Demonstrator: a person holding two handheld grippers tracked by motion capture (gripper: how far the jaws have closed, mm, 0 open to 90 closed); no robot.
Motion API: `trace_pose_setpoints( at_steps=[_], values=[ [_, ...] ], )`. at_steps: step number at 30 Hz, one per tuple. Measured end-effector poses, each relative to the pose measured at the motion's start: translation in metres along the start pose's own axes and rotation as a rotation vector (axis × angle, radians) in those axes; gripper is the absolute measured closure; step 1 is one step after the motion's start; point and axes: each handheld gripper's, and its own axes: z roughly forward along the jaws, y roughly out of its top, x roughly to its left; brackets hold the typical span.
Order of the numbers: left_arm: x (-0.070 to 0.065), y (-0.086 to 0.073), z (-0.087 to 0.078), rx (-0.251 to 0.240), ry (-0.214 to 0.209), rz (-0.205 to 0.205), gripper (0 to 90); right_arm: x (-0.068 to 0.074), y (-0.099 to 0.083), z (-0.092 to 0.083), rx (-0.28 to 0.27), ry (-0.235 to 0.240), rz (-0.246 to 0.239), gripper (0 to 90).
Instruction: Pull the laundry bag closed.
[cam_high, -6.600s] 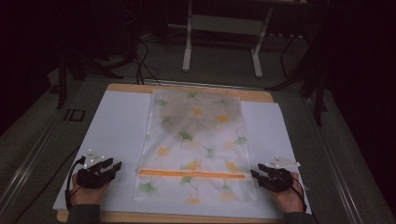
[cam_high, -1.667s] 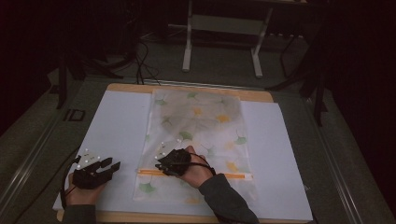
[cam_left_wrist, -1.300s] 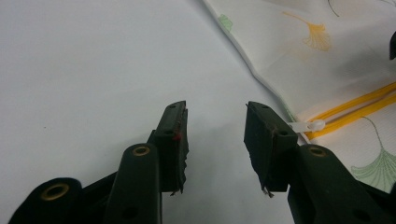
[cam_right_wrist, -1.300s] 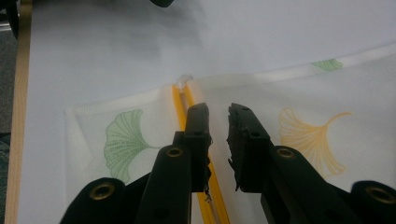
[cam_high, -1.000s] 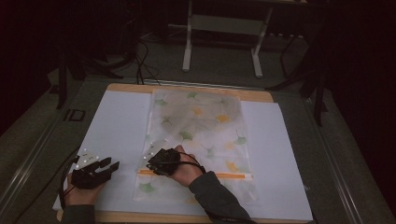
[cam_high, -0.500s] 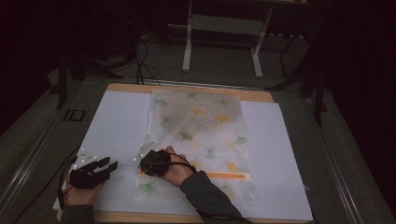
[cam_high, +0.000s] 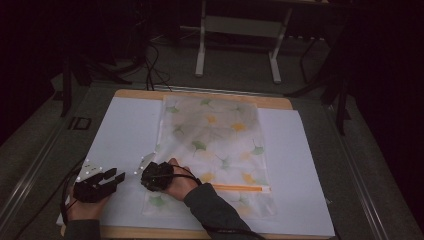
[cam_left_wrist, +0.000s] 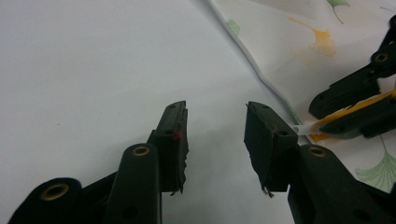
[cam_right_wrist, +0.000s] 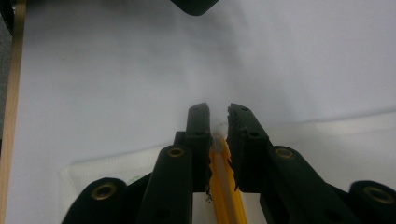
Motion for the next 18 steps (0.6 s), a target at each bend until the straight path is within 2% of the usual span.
trace_pose_setpoints(
  at_steps=[6,9,12,16,18],
  values=[
    [0.0,0.0,0.0,-0.001,-0.001,-0.001,59.5,0.0,0.002,0.008,0.017,-0.003,-0.007,75.3],
    [0.0,0.0,0.0,-0.001,-0.001,-0.001,59.5,-0.002,0.004,0.012,0.033,0.008,0.008,81.2],
    [0.0,0.0,0.0,-0.005,-0.001,-0.002,59.5,-0.001,0.006,0.013,0.039,0.013,0.0,82.4],
    [0.0,0.0,0.0,-0.005,-0.001,-0.003,59.5,-0.001,0.008,0.012,0.027,0.012,0.002,81.5],
    [0.0,0.0,0.0,-0.003,-0.001,-0.001,59.5,0.0,0.01,0.011,0.032,0.011,0.0,77.0]
  ],
)
